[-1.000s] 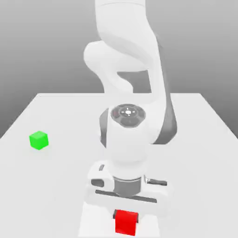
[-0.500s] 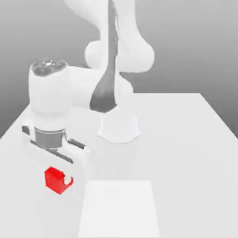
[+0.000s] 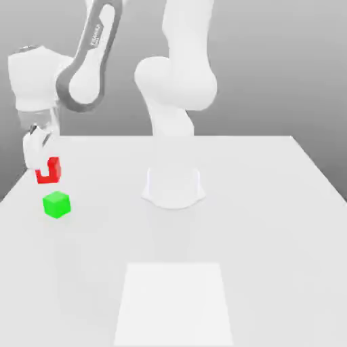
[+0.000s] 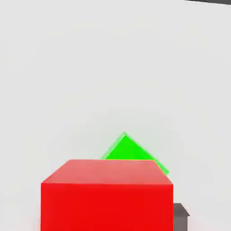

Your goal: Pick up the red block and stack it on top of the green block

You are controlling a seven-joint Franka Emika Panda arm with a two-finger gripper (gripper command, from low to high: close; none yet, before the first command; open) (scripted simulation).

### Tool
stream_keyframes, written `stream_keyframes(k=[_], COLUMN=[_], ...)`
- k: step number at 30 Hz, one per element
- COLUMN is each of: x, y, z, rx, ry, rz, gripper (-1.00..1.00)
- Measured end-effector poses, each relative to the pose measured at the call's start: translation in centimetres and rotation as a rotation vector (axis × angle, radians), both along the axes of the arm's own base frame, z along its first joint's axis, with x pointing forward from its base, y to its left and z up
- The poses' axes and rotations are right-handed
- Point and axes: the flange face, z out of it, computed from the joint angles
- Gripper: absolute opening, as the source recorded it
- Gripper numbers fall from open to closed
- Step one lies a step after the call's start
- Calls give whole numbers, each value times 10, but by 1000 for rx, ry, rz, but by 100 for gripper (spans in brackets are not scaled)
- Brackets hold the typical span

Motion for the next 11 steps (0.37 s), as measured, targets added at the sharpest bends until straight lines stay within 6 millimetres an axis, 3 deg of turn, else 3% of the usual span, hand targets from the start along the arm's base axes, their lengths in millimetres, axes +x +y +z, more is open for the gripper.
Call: stream_keyframes(k=[10,11], x=[-3,-3], y=[1,1], z=[-46,-49], rx=[-8,-18], ry=[14,25], rz=[-7,0], gripper=[-100,100])
